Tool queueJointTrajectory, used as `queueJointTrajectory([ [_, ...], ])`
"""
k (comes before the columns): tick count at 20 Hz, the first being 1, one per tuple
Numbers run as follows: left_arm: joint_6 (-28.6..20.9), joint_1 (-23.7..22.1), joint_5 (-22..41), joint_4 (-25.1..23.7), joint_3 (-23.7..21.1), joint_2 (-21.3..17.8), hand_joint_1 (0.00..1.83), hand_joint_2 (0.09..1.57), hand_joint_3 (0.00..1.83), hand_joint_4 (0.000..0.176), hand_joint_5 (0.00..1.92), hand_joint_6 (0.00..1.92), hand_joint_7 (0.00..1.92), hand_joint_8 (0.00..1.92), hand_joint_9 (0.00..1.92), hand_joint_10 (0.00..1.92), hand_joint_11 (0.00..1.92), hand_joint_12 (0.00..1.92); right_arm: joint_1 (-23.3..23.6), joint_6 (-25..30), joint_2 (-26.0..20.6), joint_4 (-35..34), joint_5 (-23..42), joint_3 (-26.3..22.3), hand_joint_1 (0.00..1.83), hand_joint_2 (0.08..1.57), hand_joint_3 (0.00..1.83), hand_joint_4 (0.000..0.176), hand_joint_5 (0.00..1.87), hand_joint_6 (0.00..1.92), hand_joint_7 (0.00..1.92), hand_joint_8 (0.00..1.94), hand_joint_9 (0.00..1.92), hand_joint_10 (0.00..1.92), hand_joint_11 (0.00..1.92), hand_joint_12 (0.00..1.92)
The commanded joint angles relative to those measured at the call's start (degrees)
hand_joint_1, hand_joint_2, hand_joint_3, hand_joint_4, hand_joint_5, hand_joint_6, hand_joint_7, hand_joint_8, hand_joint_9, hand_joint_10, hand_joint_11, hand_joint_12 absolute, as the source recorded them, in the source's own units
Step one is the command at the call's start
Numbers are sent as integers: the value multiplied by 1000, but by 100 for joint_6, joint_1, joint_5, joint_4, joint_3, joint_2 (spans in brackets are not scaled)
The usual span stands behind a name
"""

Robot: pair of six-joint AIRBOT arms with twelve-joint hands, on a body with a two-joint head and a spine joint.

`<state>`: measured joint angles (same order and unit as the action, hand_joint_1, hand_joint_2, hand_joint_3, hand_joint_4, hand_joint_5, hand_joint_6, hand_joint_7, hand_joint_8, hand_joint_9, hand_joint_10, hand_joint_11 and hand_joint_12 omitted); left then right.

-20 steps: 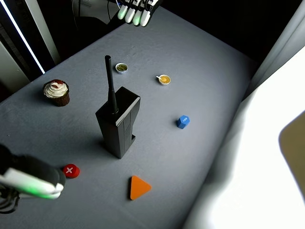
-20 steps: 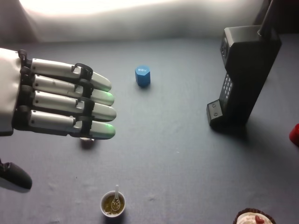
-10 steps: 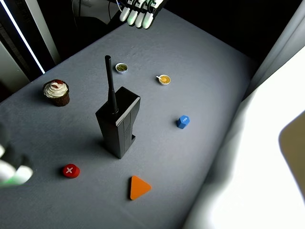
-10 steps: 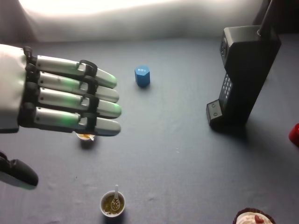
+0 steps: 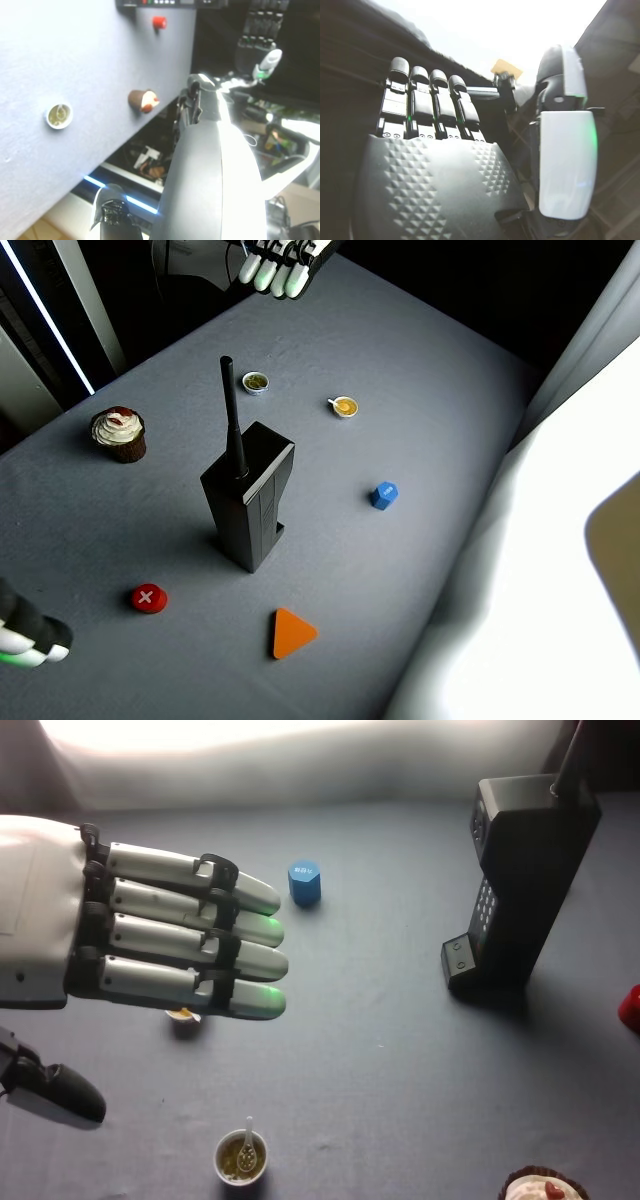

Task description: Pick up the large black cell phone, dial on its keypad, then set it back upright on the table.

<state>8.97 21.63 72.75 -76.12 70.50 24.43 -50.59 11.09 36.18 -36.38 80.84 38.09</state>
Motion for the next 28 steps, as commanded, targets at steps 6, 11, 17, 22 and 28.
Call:
queueJointTrajectory([
  [6, 0, -242, 272, 270, -63, 64, 434, 1146, 1, 0, 93, 1, 124, 1, 119, 2, 0, 257, -96, 323, 464, -11, 1016, 435, 878, 978, 0, 0, 38, 0, 0, 0, 0, 0, 0, 126],
  [11, -11, -309, 230, 182, -88, 140, 430, 1143, 0, 0, 106, 5, 144, 5, 149, 6, 0, 406, -79, 323, 952, 60, 975, 642, 824, 985, 4, 0, 12, 1, 0, 0, 0, 0, 0, 128],
  [17, -13, -305, 188, 176, -100, 199, 382, 1159, 0, 0, 75, 5, 120, 5, 124, 5, 0, 360, 125, 323, 1362, 344, 1011, 992, 759, 1045, 14, 0, 1, 0, 0, 0, 0, 0, 0, 32],
  [22, -13, -325, 191, 147, -145, 207, 415, 1148, 0, 0, 81, 3, 108, 2, 124, 1, 0, 390, 269, 321, 1710, 463, 1092, 1349, 771, 1029, 0, 0, 42, 12, 12, 4, 27, 9, 30, 39],
  [28, -14, -330, 213, 83, -151, 218, 469, 1143, 2, 0, 68, 0, 84, 1, 93, 0, 0, 335, 464, 276, 2101, 554, 936, 1722, 663, 1052, 0, 0, 30, 10, 2, 0, 0, 0, 24, 55],
])
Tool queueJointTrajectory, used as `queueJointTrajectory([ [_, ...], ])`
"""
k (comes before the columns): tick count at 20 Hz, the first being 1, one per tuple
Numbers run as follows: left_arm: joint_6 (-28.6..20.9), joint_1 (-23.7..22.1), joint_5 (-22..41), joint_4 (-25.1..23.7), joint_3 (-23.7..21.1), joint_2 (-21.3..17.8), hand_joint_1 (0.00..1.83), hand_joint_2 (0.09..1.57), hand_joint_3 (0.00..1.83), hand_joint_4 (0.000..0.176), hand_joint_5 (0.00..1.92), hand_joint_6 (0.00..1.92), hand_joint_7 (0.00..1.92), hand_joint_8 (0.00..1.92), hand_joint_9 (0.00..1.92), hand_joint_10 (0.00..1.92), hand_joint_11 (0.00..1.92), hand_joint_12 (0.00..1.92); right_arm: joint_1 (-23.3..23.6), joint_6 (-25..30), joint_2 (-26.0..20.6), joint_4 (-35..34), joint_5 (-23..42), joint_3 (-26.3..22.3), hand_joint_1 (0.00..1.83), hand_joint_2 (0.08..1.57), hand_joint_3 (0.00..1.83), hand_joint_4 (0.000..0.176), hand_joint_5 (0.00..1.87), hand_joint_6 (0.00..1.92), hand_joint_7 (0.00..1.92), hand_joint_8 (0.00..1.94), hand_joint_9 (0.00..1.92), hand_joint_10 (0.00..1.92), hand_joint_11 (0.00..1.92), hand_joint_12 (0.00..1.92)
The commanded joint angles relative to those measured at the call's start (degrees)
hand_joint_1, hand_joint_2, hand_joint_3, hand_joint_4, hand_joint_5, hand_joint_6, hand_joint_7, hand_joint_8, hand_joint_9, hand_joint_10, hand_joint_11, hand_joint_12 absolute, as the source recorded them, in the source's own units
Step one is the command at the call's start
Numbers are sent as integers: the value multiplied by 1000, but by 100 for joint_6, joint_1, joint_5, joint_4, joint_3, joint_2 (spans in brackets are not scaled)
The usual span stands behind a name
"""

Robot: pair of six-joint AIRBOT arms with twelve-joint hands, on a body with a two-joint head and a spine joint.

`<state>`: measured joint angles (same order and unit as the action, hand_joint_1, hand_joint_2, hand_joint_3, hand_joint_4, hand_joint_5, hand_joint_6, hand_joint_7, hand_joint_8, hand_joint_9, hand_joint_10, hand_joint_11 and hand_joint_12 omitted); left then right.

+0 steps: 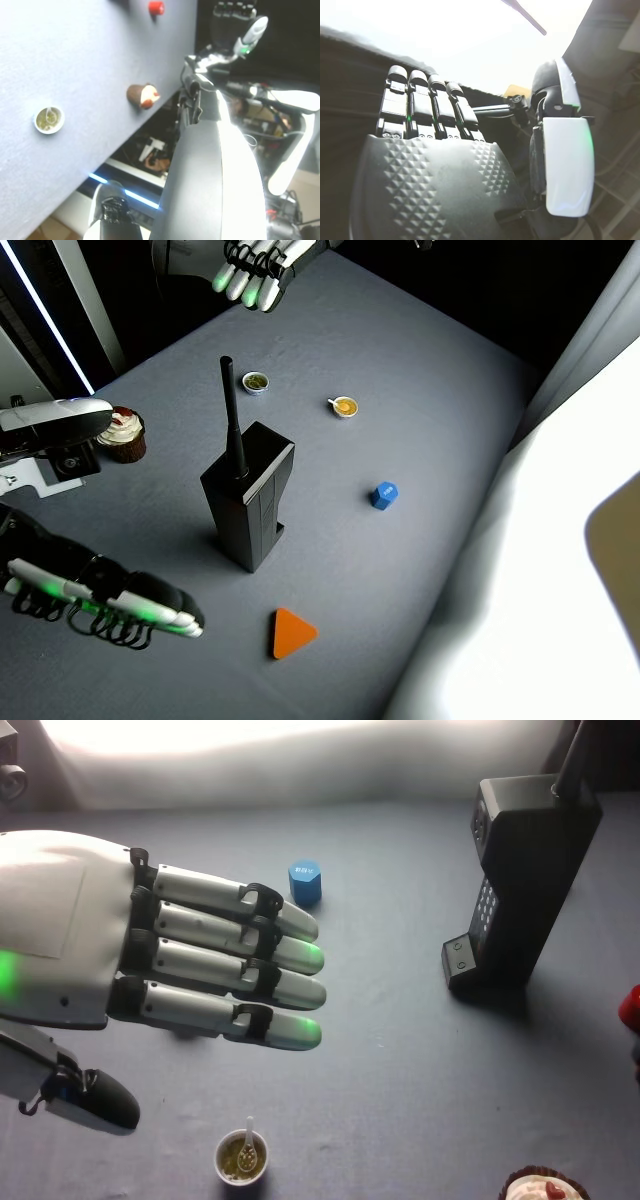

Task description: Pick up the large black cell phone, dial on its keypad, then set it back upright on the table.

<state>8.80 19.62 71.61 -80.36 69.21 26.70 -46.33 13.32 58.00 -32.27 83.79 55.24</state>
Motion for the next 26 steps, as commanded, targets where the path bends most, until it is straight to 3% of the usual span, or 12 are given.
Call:
queueJointTrajectory([
  [1, 4, -128, 334, 506, -20, -8, 456, 1149, 2, 0, 29, 0, 51, 1, 72, 0, 0, 374, 67, 46, -32, 145, 601, 55, 627, 1064, 5, 0, 19, 3, 0, 0, 0, 0, 23, 60],
  [3, 4, -120, 333, 506, -17, -6, 420, 1157, 3, 0, 10, 0, 45, 0, 67, 0, 0, 359, 147, 45, 103, 174, 545, 201, 646, 1057, 1, 0, 12, 1, 0, 0, 0, 0, 20, 64],
  [4, 4, -121, 334, 506, -17, -1, 482, 1140, 0, 0, 67, 8, 104, 7, 123, 10, 0, 563, 168, 45, 164, 195, 533, 267, 659, 1082, 0, 0, 26, 0, 3, 0, 7, 0, 0, 181],
  [6, 3, -125, 333, 507, -20, 1, 463, 1141, 0, 0, 54, 3, 100, 2, 116, 4, 0, 530, 188, 45, 263, 228, 509, 375, 665, 1099, 6, 0, 48, 6, 11, 2, 7, 0, 0, 152],
  [7, 3, -133, 318, 516, -15, 5, 442, 1152, 1, 0, 29, 1, 64, 0, 93, 1, 0, 403, 201, 45, 331, 247, 499, 448, 710, 1064, 0, 0, 38, 2, 0, 0, 0, 0, 5, 96],
  [10, 3, -152, 203, 666, 29, 30, 455, 1137, 0, 0, 40, 5, 76, 5, 107, 6, 0, 395, 256, 36, 470, 296, 480, 608, 727, 1070, 0, 0, 25, 2, 0, 0, 0, 0, 0, 40],
  [11, 3, -158, 187, 677, 48, 43, 549, 1107, 0, 0, 95, 12, 121, 10, 128, 9, 0, 425, 287, 32, 520, 322, 476, 660, 656, 1074, 1, 0, 9, 1, 1, 0, 0, 0, 6, 37],
  [14, 3, -148, 137, 629, 81, 69, 505, 1122, 1, 0, 93, 1, 98, 1, 102, 1, 0, 315, 407, 21, 642, 340, 446, 770, 614, 1103, 12, 0, 2, 1, 0, 0, 0, 0, 11, 46],
  [21, 3, -114, -154, 588, 171, 116, 526, 1124, 0, 0, 77, 1, 93, 1, 105, 2, 0, 285, 558, -17, 798, 354, 371, 784, 618, 1131, 6, 0, 18, 6, 0, 0, 0, 0, 10, 18],
  [23, 3, -115, -173, 615, 170, 117, 502, 1116, 0, 0, 106, 5, 132, 6, 144, 9, 0, 419, 559, -18, 842, 351, 367, 776, 567, 1145, 9, 0, 0, 0, 0, 0, 0, 0, 0, 0],
  [26, 3, -116, -174, 682, 171, 117, 511, 1124, 1, 0, 101, 1, 128, 1, 138, 2, 0, 389, 604, -17, 893, 351, 364, 782, 557, 1164, 11, 0, 0, 0, 0, 0, 0, 0, 0, 0],
])
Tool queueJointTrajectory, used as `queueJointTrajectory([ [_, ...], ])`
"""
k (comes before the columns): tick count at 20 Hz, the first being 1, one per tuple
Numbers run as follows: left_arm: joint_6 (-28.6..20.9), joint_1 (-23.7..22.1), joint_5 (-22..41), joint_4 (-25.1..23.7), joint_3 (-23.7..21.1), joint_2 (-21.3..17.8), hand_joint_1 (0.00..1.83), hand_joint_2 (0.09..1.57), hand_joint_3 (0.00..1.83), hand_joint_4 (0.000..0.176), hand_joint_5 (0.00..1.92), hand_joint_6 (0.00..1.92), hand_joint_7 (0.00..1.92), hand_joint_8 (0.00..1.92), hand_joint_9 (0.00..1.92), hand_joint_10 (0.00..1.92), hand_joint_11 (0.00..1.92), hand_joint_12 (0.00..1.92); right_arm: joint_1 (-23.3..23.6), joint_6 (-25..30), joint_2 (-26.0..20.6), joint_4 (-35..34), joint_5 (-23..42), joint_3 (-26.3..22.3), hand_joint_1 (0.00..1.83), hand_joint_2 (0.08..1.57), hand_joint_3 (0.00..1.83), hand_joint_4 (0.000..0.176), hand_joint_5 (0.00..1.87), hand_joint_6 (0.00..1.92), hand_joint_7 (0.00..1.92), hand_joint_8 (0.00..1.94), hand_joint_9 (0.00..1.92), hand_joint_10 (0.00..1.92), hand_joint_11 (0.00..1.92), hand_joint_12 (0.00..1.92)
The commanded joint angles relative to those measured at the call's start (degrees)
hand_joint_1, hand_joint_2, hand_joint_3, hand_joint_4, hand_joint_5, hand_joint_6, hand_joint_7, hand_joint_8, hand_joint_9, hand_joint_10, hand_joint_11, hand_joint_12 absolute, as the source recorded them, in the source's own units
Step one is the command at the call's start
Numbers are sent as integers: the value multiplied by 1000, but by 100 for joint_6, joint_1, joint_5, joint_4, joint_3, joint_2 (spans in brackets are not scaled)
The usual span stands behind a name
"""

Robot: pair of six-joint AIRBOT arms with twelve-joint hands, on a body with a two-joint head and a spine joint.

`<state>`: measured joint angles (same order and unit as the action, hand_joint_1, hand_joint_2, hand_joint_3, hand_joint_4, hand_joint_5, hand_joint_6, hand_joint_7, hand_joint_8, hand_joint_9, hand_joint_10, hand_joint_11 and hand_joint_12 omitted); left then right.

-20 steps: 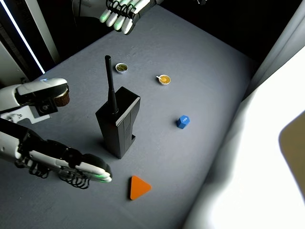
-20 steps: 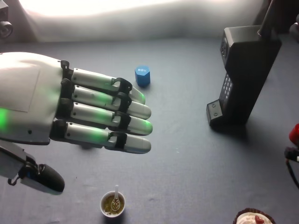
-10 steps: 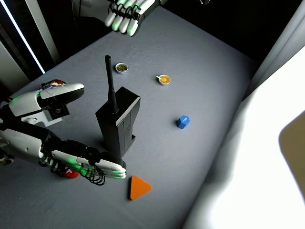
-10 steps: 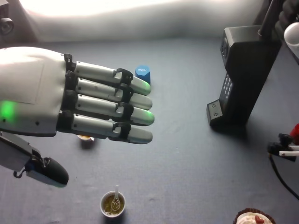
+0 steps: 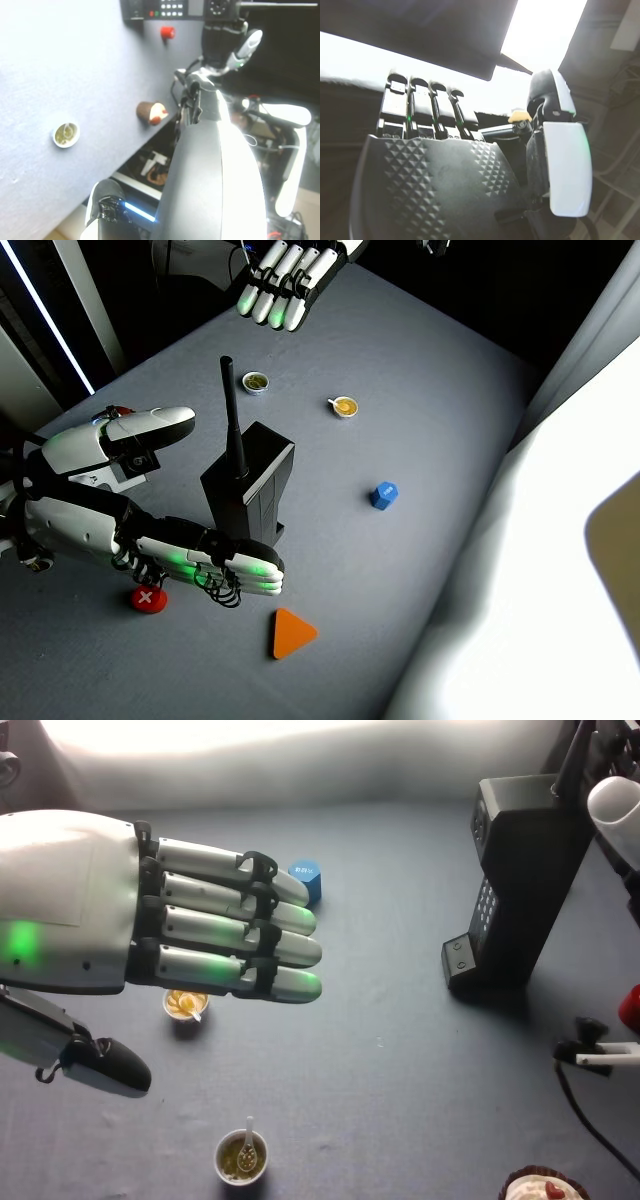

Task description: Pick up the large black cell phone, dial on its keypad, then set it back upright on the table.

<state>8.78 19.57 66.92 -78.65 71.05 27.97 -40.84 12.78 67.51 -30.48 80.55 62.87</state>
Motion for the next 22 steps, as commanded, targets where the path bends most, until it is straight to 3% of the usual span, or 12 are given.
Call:
queueJointTrajectory([
  [1, 5, -110, 296, 514, -13, -10, 511, 1124, 1, 0, 101, 1, 128, 1, 138, 2, 0, 389, 87, 37, -27, 169, 688, 34, 557, 1164, 11, 0, 0, 0, 0, 0, 0, 0, 0, 0],
  [10, 5, -97, 297, 516, -23, 7, 478, 1133, 1, 0, 106, 4, 118, 5, 123, 6, 0, 284, 301, -1, 301, -32, 648, 462, 576, 1152, 0, 0, 0, 0, 0, 0, 0, 0, 0, 0],
  [12, 5, -99, 303, 522, -27, 22, 464, 1141, 2, 0, 75, 0, 96, 2, 103, 2, 0, 235, 331, -1, 370, -88, 624, 576, 500, 1181, 11, 0, 0, 0, 0, 0, 0, 0, 0, 0],
  [14, 5, -96, 317, 581, -29, 38, 463, 1133, 1, 0, 96, 3, 120, 2, 125, 4, 0, 325, 347, -1, 396, -121, 613, 602, 510, 1181, 9, 0, 0, 0, 0, 0, 0, 0, 0, 0],
  [16, 5, -89, 321, 746, -29, 53, 451, 1144, 3, 0, 73, 1, 98, 1, 107, 1, 0, 241, 373, -10, 414, -119, 607, 587, 537, 1168, 2, 0, 0, 0, 0, 0, 0, 0, 0, 0],
  [18, 5, -91, 323, 810, -32, 62, 469, 1134, 0, 0, 88, 1, 117, 1, 119, 2, 0, 306, 390, -17, 430, -114, 590, 565, 572, 1154, 0, 0, 0, 0, 0, 0, 0, 0, 0, 0],
  [22, 5, -84, 323, 877, -33, 72, 466, 1140, 3, 0, 90, 1, 112, 0, 115, 4, 0, 263, 394, -18, 466, -10, 587, 500, 533, 1132, 0, 0, 0, 0, 0, 0, 0, 0, 0, 0],
])
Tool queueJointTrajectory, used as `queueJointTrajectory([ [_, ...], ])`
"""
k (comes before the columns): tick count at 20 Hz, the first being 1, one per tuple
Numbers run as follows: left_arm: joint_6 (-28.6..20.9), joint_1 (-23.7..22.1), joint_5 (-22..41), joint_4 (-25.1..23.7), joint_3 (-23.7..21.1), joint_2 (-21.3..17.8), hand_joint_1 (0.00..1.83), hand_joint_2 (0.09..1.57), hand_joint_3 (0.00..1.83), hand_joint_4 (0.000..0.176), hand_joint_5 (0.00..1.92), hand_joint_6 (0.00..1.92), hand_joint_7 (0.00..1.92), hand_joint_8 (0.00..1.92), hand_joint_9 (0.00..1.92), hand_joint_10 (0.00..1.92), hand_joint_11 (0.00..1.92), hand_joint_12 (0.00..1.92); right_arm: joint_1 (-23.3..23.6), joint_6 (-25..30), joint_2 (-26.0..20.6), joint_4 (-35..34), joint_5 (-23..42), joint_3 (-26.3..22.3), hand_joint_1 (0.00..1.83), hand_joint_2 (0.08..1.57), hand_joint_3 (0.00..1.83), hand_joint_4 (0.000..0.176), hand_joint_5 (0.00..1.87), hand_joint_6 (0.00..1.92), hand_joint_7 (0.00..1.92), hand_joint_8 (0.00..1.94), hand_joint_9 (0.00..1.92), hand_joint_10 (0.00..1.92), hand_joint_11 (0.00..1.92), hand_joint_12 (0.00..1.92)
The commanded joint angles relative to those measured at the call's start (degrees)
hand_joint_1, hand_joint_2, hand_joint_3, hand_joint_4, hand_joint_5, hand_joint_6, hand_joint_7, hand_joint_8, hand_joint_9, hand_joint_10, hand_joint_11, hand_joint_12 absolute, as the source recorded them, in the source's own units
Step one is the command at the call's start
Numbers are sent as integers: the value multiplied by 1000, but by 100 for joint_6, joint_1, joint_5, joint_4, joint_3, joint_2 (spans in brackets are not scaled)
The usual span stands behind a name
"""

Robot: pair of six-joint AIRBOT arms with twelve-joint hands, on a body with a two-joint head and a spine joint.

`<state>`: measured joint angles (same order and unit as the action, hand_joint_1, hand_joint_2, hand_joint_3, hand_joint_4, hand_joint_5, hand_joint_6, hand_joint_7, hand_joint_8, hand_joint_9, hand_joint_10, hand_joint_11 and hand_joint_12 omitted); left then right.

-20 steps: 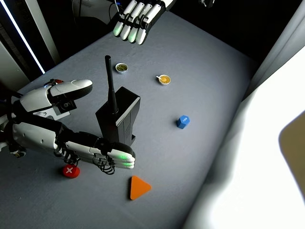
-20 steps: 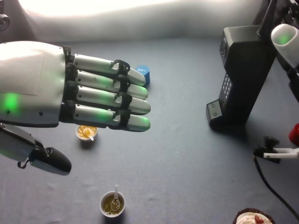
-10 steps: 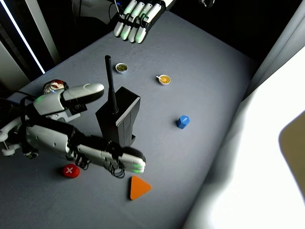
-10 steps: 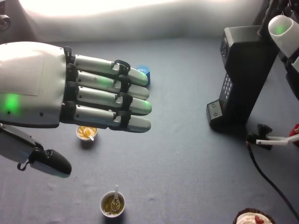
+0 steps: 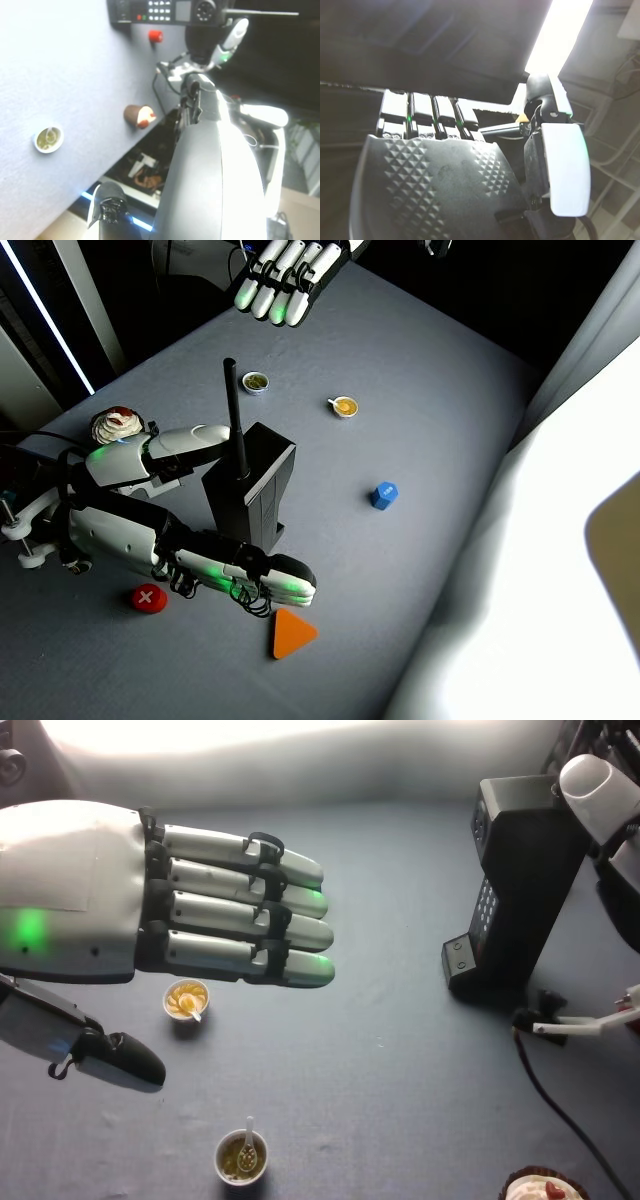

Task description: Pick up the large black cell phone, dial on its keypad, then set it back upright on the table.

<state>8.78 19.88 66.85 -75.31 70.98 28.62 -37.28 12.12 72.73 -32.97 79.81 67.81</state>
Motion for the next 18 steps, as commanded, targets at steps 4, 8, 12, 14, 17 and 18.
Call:
queueJointTrajectory([
  [4, 5, -100, 327, 496, -34, 23, 492, 1144, 1, 0, 98, 1, 108, 0, 110, 1, 0, 231, 48, 31, -42, 334, 660, -77, 588, 1091, 0, 0, 0, 0, 0, 0, 0, 0, 0, 0],
  [8, 5, -100, 327, 438, -56, 27, 471, 1150, 2, 0, 67, 0, 88, 1, 95, 2, 0, 206, 44, 30, -43, 334, 658, -103, 623, 1115, 0, 0, 0, 0, 0, 0, 0, 0, 0, 0],
  [12, 5, -38, 329, 412, -56, 41, 470, 1151, 0, 0, 75, 2, 96, 3, 102, 4, 0, 210, 1, 30, -43, 325, 647, -134, 546, 1130, 3, 0, 0, 0, 0, 0, 0, 0, 0, 0],
  [14, 5, -29, 329, 385, -56, 46, 459, 1156, 1, 0, 43, 3, 73, 2, 75, 4, 0, 115, -8, 31, -43, 303, 639, -155, 573, 1140, 6, 0, 0, 0, 0, 0, 0, 0, 0, 0],
  [17, 5, -27, 307, 299, -55, 53, 494, 1142, 1, 0, 79, 2, 97, 2, 99, 3, 0, 193, -26, 31, -43, 265, 639, -167, 565, 1149, 8, 0, 0, 0, 0, 0, 0, 0, 0, 0],
  [18, 5, -27, 307, 296, -55, 55, 494, 1146, 2, 0, 86, 5, 101, 4, 99, 3, 0, 199, -40, 32, -43, 243, 639, -167, 576, 1145, 5, 0, 0, 0, 0, 0, 0, 0, 0, 0],
])
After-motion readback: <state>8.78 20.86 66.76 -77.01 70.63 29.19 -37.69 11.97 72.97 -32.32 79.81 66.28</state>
